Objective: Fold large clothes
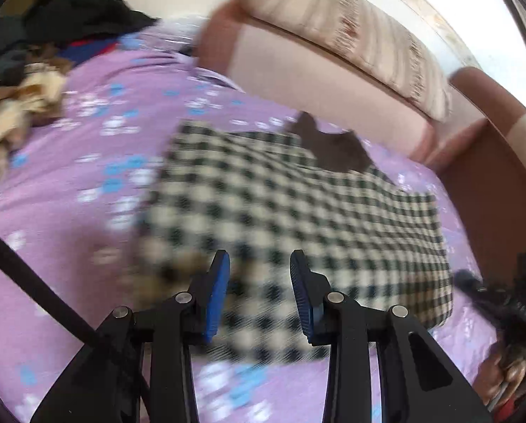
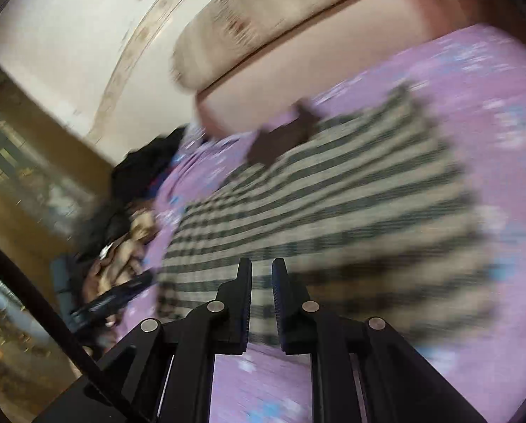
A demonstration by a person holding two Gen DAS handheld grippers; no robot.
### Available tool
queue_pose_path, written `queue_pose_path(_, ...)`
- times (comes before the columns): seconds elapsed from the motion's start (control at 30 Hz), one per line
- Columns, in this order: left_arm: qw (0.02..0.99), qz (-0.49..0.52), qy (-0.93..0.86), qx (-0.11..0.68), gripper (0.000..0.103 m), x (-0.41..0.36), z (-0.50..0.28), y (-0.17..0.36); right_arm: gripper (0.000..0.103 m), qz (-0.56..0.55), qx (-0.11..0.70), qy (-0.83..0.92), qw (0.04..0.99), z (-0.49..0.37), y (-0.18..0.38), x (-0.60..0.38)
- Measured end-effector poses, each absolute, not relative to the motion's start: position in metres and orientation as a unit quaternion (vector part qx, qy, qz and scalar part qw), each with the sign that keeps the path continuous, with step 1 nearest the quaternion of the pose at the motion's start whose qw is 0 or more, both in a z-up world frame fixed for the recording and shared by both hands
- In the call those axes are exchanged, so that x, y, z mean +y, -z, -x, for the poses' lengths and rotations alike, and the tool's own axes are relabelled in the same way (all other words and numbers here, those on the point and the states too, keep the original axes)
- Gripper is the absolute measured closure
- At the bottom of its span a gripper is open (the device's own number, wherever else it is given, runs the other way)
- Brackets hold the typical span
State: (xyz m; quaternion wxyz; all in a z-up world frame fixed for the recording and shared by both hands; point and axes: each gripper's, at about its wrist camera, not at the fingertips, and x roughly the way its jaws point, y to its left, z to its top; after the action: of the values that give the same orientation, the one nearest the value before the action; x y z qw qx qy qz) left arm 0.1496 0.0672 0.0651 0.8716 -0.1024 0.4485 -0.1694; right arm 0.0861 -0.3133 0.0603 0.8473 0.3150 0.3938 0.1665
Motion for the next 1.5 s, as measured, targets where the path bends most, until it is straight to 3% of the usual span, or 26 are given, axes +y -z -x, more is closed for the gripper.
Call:
queue_pose_path(0.17, 0.862, 0.083, 0.161, 0.474, 0.070, 0.036, -0.179, -0.031, 0.090, -0.337, 0.435, -0.198, 0.811, -0.135, -0.011, -0.263)
queue_pose_path(0.2, 0.860, 0.078, 0.154, 0.479, 0.074, 0.037, -0.184, -0.026, 0.090, -0.330, 0.443, -0.184, 0.813, -0.139, -0.003, -0.264)
queue_pose_path(0.3, 0.854, 0.092, 0.146, 0.491, 0.101, 0.057, -0.199, -0.017, 0.091, -0.344, 0.439, -0.128, 0.820, -0.139, 0.012, -0.301)
queue_pose_path(0.4, 0.837, 0.146, 0.175, 0.498, 0.101, 0.081, -0.205, -0.014, 0.103, -0.390, 0.413, -0.078, 0.819, -0.125, 0.019, -0.361)
queue_pose_path(0.53, 0.847, 0.156, 0.140, 0.489, 0.101, 0.102, -0.204, -0.021, 0.103, -0.419, 0.385, -0.007, 0.823, -0.098, 0.015, -0.425)
queue_pose_path(0.6, 0.850, 0.157, 0.126, 0.487, 0.100, 0.110, -0.203, -0.025, 0.098, -0.407, 0.382, 0.049, 0.828, -0.082, 0.009, -0.449)
queue_pose_path(0.67, 0.856, 0.148, 0.092, 0.486, 0.095, 0.122, -0.197, -0.032, 0.093, -0.414, 0.374, 0.072, 0.827, -0.067, 0.004, -0.470)
queue_pose_path(0.73, 0.867, 0.129, 0.067, 0.477, 0.069, 0.129, -0.189, -0.039, 0.092, -0.410, 0.364, 0.083, 0.832, -0.053, -0.007, -0.480)
queue_pose_path(0.8, 0.877, 0.110, 0.036, 0.467, 0.051, 0.135, -0.177, -0.046, 0.088, -0.394, 0.361, 0.083, 0.841, -0.045, -0.020, -0.475)
queue_pose_path(0.87, 0.885, 0.085, 0.013, 0.457, 0.049, 0.139, -0.163, -0.052, 0.071, -0.370, 0.361, 0.078, 0.853, -0.046, -0.033, -0.468)
queue_pose_path(0.93, 0.888, 0.063, 0.003, 0.456, 0.048, 0.139, -0.153, -0.055, 0.063, -0.329, 0.364, 0.059, 0.870, -0.050, -0.049, -0.438)
queue_pose_path(1.2, 0.909, -0.037, -0.031, 0.415, 0.039, 0.120, -0.122, -0.064, 0.063, -0.158, 0.401, -0.052, 0.901, -0.057, -0.067, -0.302)
queue_pose_path(1.5, 0.909, -0.064, -0.020, 0.410, 0.038, 0.110, -0.117, -0.058, 0.063, -0.007, 0.413, -0.135, 0.900, -0.051, -0.048, -0.178)
